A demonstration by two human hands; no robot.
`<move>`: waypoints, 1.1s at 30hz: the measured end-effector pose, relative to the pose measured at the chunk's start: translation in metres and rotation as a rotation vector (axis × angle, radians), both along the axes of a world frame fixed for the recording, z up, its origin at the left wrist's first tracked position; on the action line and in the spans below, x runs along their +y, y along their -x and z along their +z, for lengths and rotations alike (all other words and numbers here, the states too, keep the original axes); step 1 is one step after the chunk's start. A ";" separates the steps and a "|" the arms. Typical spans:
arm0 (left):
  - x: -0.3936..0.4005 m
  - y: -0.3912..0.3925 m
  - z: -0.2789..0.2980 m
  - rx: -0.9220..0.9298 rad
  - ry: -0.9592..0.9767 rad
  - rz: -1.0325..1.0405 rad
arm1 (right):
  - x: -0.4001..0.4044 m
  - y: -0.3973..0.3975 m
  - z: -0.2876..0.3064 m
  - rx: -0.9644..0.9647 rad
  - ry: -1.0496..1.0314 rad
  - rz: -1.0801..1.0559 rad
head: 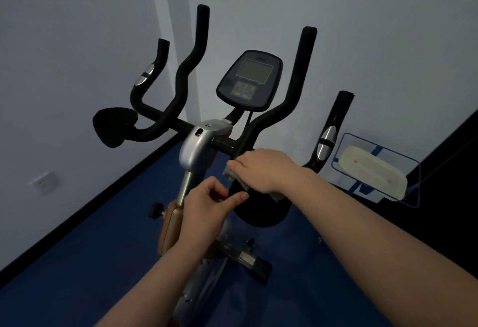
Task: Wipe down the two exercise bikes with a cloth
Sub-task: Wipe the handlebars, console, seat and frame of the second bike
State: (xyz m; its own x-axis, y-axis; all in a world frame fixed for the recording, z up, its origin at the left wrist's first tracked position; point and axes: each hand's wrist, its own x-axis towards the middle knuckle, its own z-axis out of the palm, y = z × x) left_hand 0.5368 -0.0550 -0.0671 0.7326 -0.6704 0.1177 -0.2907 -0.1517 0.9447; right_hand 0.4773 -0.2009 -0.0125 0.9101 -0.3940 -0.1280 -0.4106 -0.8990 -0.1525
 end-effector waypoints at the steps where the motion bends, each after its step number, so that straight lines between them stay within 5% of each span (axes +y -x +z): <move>1: 0.000 0.000 0.000 0.001 0.003 -0.001 | 0.001 0.000 0.002 -0.012 0.000 -0.012; 6: 0.001 -0.004 0.002 -0.036 -0.004 -0.040 | 0.012 0.050 -0.021 -0.273 -0.224 -0.402; 10: -0.003 0.000 -0.003 0.006 0.074 -0.080 | 0.050 0.068 -0.038 -0.433 -0.161 -0.701; 16: -0.006 -0.006 -0.013 0.005 0.127 -0.119 | 0.047 0.056 -0.029 -0.288 -0.069 -0.742; 23: -0.006 -0.012 -0.017 0.017 0.137 -0.178 | 0.085 0.070 -0.040 -0.363 0.036 -0.875; 33: -0.003 -0.015 -0.017 0.033 0.163 -0.252 | 0.108 0.077 -0.048 -0.505 -0.172 -0.991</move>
State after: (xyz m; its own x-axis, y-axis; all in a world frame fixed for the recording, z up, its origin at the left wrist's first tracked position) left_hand 0.5522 -0.0582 -0.0844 0.5506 -0.8060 0.2175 -0.2688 0.0755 0.9602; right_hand 0.3998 -0.0927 -0.0606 0.1683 -0.9847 0.0445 -0.7883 -0.1616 -0.5937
